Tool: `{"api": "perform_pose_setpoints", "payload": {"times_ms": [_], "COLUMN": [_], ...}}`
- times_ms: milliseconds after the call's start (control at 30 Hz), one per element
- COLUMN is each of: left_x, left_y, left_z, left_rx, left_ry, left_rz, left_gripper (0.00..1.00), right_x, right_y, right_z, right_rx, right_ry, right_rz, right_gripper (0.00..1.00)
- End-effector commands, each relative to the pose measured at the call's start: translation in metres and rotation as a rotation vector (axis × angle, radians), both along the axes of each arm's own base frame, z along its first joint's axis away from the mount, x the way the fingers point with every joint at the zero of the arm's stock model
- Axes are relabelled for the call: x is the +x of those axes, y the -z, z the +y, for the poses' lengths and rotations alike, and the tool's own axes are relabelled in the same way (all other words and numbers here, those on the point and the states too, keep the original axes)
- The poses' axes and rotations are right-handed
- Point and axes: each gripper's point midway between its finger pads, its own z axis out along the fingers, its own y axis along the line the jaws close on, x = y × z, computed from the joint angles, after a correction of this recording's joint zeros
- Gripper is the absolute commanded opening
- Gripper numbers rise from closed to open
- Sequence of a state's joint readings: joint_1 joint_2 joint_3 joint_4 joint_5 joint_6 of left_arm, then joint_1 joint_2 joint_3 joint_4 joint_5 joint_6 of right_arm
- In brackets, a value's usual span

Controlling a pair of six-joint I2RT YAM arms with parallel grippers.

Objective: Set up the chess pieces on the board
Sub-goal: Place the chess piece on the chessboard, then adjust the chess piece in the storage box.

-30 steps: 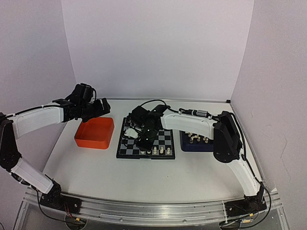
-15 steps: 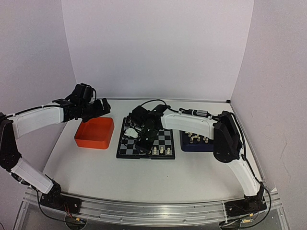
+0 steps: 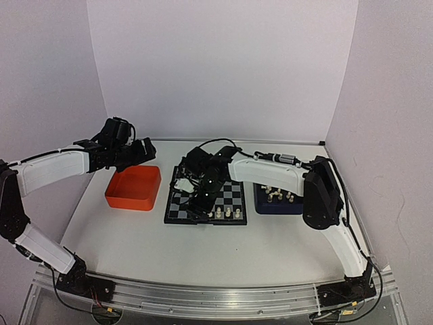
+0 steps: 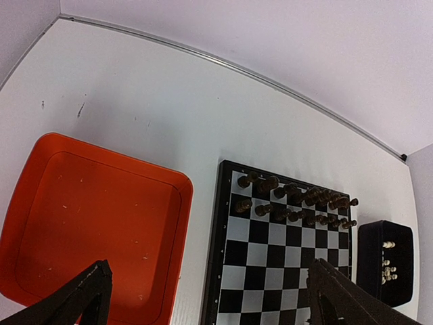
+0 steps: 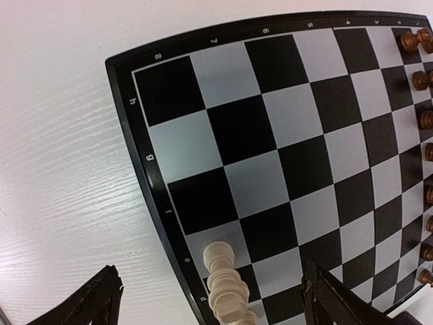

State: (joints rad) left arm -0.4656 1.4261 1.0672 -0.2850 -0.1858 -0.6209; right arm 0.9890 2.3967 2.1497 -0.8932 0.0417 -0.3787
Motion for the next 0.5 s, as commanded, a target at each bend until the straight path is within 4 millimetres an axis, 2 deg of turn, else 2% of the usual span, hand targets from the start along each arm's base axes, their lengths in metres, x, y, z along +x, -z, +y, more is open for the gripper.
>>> {"api": "perform_pose_setpoints", "payload": {"times_ms": [0,167,267,333,467], "left_x": [0.006,0.009,0.013,0.015,0.024], "left_y": [-0.037,-0.045,-0.050,-0.051,-0.056], "left_z": [0.001,-0.001,-0.003,-0.004,-0.010], "left_rx": [-0.041,-0.049,-0.050,-0.051,-0.055], "left_ry": [-0.010,-0.004,-0.001,0.004,0.018], "left_rz": [-0.108,-0.136,-0.153,-0.160,-0.181], "left_gripper": [1.00,1.00,1.00,1.00,1.00], "right_x": [-0.002,0.002,0.011,0.018,0.041], "right_y": [-0.075,-0.114,-0.136,-0.150,-0.162], "right_z": [0.014,0.012,0.003,-0.006,-0.037], "right_rx": [0.169,0.275,0.345,0.388,0.431], "right_ry": [-0.005,-0.002,0.033,0.062,0.146], "right_rz": [-0.069,-0.138,-0.147,-0.142,-0.123], "right_gripper": [0.89,0.90,0.90,0.90,0.90]}}
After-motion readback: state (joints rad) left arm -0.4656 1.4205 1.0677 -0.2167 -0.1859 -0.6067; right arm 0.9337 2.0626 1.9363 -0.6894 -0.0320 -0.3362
